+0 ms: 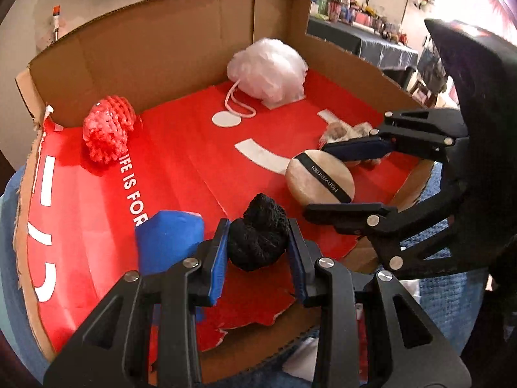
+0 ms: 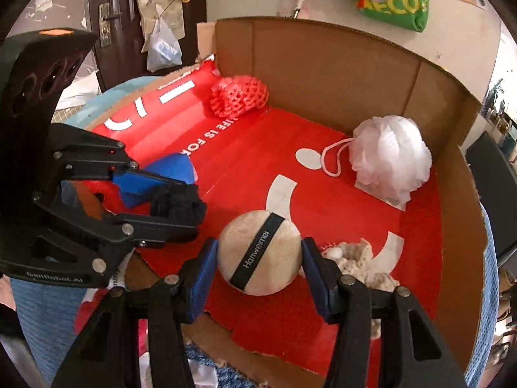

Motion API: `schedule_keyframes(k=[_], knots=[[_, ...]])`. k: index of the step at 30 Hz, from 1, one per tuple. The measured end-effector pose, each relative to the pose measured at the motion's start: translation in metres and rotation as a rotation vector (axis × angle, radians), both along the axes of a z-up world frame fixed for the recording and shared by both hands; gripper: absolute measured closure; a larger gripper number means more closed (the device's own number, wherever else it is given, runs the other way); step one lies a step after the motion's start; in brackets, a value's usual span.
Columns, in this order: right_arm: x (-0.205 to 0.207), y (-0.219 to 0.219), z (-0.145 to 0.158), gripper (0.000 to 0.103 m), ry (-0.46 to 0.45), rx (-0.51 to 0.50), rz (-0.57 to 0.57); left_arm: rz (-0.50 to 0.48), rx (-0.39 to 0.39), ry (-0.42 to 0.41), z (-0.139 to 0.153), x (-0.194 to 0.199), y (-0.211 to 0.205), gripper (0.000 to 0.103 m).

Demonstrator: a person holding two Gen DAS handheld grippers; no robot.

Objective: Organize soft objects
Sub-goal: 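Carry the black scrunchie and powder puff into the box and lower them, then open both tools to release the items and lift away from the box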

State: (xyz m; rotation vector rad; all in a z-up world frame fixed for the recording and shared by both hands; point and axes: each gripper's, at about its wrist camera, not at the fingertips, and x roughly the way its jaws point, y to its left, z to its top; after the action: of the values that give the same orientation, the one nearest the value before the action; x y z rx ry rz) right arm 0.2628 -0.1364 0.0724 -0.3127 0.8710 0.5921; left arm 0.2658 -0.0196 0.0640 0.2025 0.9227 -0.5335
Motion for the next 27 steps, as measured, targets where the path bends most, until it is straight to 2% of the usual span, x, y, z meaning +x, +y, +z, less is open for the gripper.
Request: schedule_keyframes(k=[27], knots=[[0.018,0.004,-0.011,0.045,0.093,0.019,0.032,-0.049,0.038,0.023,-0.002,0.014,-0.007,0.071]])
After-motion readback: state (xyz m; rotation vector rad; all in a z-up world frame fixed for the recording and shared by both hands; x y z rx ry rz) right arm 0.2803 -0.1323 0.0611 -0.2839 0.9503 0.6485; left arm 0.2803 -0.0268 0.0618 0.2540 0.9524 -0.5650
